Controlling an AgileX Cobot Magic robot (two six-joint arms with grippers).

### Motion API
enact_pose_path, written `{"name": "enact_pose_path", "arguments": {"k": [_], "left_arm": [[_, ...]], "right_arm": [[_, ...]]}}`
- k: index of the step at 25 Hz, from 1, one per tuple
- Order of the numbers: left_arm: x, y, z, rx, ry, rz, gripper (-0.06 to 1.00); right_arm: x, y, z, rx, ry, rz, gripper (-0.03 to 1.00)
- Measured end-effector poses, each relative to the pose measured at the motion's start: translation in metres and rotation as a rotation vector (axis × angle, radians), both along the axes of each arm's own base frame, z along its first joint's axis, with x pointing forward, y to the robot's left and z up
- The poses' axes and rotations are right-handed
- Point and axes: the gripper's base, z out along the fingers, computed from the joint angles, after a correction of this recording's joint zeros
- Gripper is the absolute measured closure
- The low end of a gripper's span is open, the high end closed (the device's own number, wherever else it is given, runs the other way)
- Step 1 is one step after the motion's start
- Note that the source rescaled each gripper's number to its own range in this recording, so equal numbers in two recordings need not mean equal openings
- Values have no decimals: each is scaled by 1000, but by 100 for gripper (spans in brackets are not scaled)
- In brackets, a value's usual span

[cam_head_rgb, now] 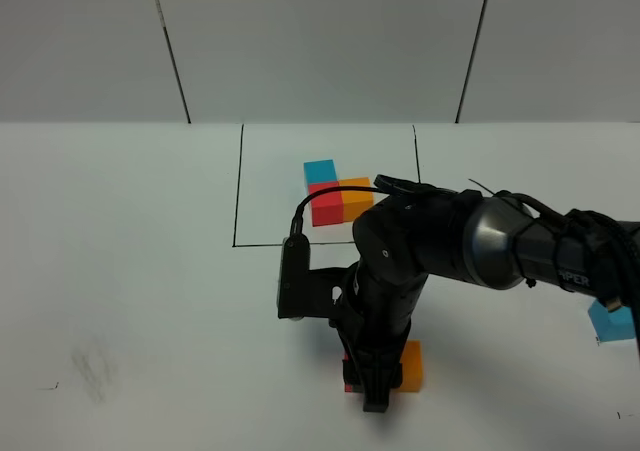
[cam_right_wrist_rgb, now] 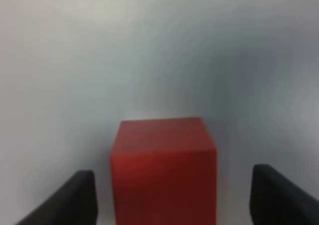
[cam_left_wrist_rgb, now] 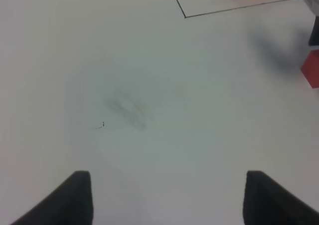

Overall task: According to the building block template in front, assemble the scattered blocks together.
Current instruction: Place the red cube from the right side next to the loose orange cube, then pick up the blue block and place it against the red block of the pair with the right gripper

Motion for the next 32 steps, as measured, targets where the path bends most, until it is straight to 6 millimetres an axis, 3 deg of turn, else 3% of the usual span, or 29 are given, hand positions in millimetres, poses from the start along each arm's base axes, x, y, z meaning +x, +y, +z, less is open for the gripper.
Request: {"name": "enact_pose_path", "arguments": {"k": [3, 7, 12, 16, 22, 27, 32], "left_arm": [[0, 0, 0, 0, 0, 0, 41], [0, 0, 0, 0, 0, 0, 41], [0, 0, 0, 0, 0, 0, 41], [0, 0, 0, 0, 0, 0, 41], [0, 0, 0, 0, 0, 0, 41], [0, 0, 0, 0, 0, 0, 41], [0, 0, 0, 0, 1, 0, 41]], "right_arm": [[-3, -3, 19, 16, -6, -50, 47], [3, -21, 44, 50, -11, -271, 46], [24, -71, 72, 71, -43, -714, 46], [25, -119, 89, 67, -109, -950, 45], [6, -191, 88, 125, -164, -1217, 28], [7, -222, 80, 102, -230, -1319, 23], [15, -239, 72, 93, -268, -1359, 22]]}}
